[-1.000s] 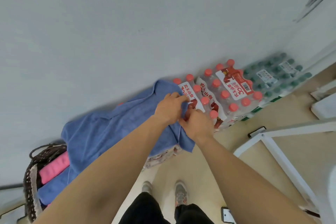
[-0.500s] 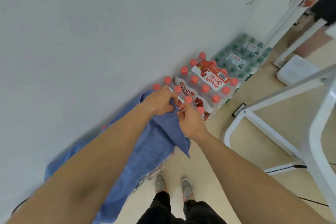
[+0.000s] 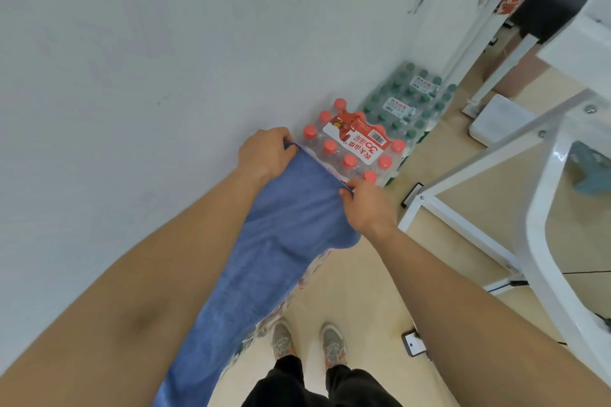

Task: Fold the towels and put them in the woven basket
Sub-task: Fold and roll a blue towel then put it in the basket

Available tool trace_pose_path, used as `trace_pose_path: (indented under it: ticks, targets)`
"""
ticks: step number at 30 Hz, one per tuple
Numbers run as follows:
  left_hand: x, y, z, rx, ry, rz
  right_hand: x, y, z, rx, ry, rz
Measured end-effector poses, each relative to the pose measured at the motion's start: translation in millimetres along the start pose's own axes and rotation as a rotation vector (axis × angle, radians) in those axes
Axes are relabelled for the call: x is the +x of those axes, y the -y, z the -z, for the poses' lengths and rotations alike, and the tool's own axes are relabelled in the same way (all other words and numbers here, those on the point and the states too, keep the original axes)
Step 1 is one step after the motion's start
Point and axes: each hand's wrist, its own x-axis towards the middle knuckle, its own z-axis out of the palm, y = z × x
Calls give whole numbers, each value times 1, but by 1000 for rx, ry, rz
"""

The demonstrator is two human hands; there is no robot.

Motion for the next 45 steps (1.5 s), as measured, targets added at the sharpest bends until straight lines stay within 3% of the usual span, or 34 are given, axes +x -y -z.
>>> trace_pose_path:
  ticks: [5,8,12,18,26,36,45]
  targets:
    - [10,-14,-5,-134,-59,-2,19,-10,29,-112,-113,-47]
    - [18,-18,-12,-117,1,-9,32,-11,35,-188,-139,-59]
    - [17,-13,-24,-68,220,0,44,-7,32,-261,-60,-92]
    - [-17,20,-48,-3,212,6,43,10,9,-279,4,-53]
    - [-110,68,-50,15,58,118,2,61,-39,-325,135,295]
    - [-271,139,-18,-45,-177,546,-95,127,-112,-385,330,713]
    - [-368,226,6,-97,-262,747,-193,168,-178,-353,453,899]
